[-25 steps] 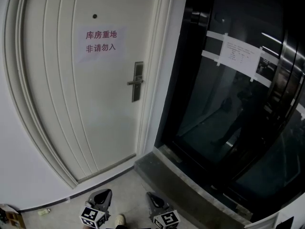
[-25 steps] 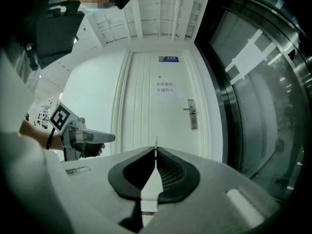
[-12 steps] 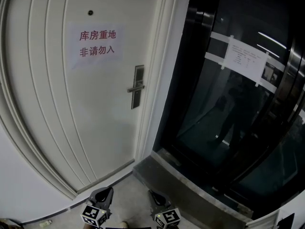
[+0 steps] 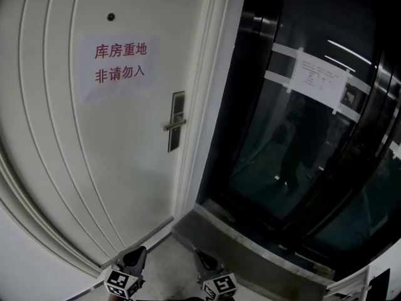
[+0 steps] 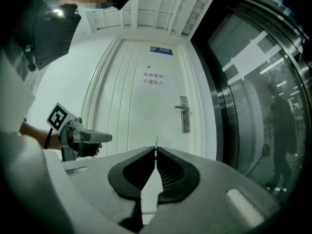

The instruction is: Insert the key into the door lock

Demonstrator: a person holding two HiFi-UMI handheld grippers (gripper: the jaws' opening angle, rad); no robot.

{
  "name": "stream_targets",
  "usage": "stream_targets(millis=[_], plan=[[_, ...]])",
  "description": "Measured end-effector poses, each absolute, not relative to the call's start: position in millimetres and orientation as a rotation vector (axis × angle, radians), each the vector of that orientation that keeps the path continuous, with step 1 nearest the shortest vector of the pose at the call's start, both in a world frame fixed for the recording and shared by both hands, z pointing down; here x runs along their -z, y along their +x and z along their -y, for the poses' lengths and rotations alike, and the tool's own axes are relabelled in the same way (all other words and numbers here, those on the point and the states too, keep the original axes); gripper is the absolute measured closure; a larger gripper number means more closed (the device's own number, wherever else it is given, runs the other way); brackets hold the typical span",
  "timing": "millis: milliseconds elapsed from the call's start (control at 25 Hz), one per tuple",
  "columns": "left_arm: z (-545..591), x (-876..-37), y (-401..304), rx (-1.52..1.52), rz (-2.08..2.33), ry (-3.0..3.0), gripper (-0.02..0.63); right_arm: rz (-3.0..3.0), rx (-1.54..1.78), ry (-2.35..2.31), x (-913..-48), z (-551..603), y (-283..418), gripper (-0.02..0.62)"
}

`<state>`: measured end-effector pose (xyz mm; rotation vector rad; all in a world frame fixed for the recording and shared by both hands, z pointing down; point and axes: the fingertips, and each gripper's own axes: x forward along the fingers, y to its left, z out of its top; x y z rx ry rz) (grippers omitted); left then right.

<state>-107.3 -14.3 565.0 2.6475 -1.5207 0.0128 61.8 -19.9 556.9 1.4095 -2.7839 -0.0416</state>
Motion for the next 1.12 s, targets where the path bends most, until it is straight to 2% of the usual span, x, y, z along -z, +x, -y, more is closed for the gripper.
stream_targets(millis=[1120], plan=[[170.4, -568.8, -111.6, 0.004, 1.556, 2.642, 0.604, 2.773, 0.115, 1.424, -554.8, 189.8, 69.4, 0.584]])
